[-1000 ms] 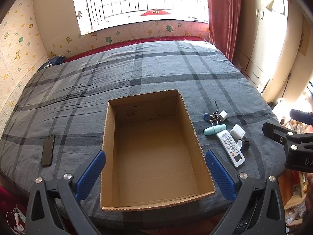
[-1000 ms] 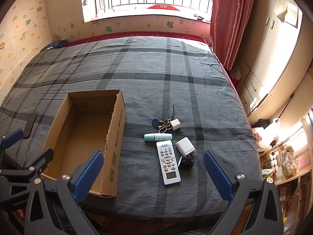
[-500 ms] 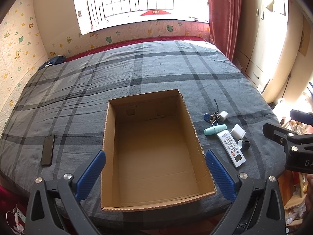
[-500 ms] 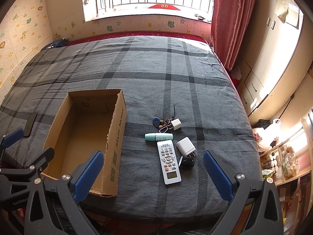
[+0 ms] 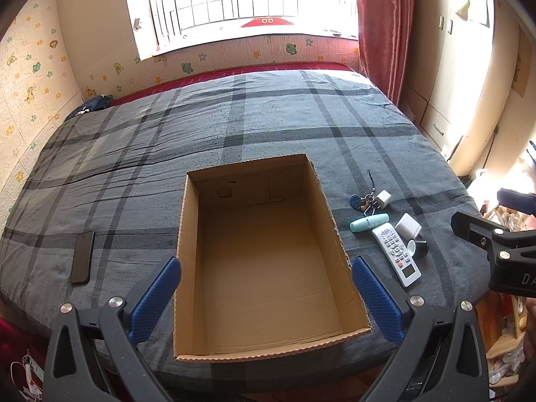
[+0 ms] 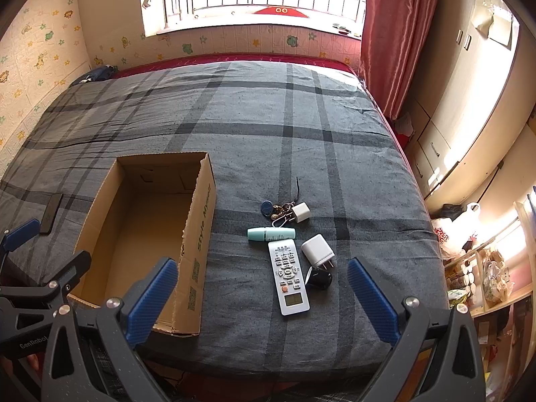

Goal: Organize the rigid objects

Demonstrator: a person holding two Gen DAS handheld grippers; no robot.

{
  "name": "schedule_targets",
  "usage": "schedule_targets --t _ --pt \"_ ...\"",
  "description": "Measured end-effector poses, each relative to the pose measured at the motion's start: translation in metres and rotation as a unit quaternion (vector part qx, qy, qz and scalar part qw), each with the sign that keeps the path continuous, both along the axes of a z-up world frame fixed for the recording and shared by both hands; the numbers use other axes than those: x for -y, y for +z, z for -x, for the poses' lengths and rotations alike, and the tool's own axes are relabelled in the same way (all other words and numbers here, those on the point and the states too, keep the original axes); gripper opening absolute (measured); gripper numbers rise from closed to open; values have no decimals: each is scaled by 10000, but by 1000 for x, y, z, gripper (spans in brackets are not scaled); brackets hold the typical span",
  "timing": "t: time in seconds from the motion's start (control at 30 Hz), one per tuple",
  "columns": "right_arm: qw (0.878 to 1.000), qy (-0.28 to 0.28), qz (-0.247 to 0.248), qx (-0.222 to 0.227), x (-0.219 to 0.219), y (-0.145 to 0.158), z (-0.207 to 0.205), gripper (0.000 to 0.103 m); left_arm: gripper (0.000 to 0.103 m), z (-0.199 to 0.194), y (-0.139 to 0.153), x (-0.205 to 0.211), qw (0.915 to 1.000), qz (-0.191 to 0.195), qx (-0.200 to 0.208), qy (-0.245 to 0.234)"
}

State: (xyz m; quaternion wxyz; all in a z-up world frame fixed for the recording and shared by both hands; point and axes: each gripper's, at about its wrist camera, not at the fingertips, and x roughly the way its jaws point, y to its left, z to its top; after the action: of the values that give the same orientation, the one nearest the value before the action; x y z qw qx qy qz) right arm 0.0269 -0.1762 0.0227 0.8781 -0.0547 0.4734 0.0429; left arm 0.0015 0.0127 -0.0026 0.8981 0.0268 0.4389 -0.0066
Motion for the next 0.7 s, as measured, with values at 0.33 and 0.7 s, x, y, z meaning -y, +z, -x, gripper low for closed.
schedule_targets --t 0.33,0.7 --pt "10000 19 18 18 0 1 0 103 103 -2 1 1 10000 -11 4 -5" --pt "10000 28 32 22 0 1 -3 103 103 -2 2 -1 10000 -18 5 -3"
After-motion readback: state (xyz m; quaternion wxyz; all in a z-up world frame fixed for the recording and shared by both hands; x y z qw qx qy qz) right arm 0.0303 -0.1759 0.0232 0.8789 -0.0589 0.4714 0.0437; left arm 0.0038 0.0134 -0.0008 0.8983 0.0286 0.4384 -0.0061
